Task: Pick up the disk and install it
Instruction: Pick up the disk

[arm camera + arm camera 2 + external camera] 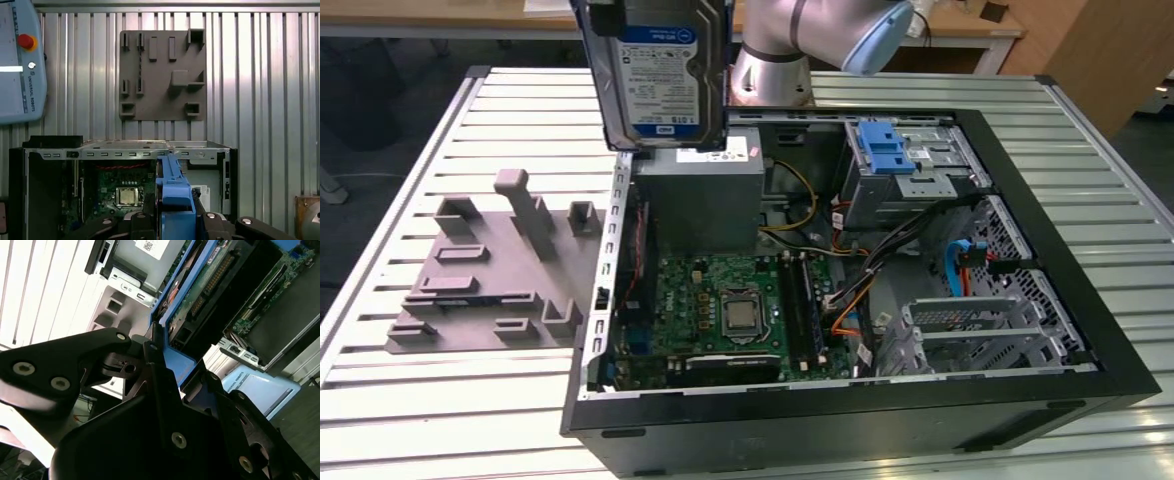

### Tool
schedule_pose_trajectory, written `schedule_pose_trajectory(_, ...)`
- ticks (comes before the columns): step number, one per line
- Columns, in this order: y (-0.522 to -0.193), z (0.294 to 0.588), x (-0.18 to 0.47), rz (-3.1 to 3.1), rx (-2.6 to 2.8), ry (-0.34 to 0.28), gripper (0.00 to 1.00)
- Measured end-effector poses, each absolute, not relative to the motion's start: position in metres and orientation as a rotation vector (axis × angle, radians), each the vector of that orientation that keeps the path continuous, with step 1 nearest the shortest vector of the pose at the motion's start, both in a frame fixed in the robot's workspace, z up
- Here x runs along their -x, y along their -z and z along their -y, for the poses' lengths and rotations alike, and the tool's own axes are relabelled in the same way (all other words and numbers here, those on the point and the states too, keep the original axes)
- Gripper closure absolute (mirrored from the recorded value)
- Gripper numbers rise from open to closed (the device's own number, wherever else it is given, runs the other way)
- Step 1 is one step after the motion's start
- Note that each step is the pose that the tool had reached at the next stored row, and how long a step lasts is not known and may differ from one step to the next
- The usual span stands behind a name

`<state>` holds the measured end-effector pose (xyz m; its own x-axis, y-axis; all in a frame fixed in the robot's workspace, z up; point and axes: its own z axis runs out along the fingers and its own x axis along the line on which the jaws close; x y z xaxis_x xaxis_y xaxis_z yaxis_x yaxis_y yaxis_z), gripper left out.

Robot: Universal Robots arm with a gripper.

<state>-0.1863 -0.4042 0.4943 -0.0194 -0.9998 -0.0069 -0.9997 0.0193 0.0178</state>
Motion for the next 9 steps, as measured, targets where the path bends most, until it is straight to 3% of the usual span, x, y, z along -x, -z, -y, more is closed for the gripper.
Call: schedule_pose_trajectory(9,-0.494,0.413,0.173,2.237,-2.194,0.028,0.64)
